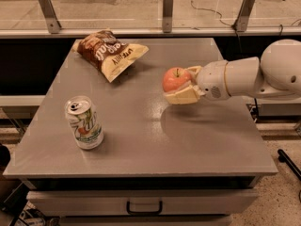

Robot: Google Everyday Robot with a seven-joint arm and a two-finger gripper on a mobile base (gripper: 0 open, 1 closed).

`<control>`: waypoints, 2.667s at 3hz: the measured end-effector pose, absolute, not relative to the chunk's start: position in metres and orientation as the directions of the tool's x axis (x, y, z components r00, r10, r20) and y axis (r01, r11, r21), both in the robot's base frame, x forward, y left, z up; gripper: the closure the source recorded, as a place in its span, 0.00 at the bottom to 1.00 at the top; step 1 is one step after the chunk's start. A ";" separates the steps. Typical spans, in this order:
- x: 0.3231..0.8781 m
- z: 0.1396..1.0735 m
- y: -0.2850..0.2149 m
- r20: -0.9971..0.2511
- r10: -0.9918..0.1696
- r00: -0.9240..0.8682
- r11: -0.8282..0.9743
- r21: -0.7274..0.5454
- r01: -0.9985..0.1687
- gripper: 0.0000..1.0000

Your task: Move apple near 7up can

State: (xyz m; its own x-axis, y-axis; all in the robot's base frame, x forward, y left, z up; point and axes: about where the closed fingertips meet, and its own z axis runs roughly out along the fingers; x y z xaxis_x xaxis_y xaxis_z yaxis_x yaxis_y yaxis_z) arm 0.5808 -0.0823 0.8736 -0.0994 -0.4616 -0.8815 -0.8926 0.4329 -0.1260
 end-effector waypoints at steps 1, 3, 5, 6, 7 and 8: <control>0.553 0.862 -0.065 -0.879 -0.476 -0.033 0.325 -0.141 -0.935 1.00; 0.501 0.850 -0.026 -0.870 -0.493 0.026 0.143 -0.111 -0.984 1.00; 0.471 0.835 0.030 -0.870 -0.491 0.049 0.001 -0.057 -0.998 1.00; 0.470 0.835 0.031 -0.869 -0.492 0.052 -0.002 -0.058 -0.998 0.82; 0.469 0.835 0.033 -0.869 -0.492 0.054 -0.007 -0.058 -0.998 0.59; 0.468 0.835 0.035 -0.869 -0.492 0.056 -0.011 -0.058 -0.998 0.35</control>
Offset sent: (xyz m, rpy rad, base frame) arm -0.0915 0.0525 -0.0286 -0.0289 -0.0086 0.3454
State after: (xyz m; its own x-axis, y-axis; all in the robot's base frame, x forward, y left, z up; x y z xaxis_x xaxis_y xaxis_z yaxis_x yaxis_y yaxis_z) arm 0.4680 0.0349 0.8352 0.0560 -0.4924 -0.8686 -0.9982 -0.0105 -0.0584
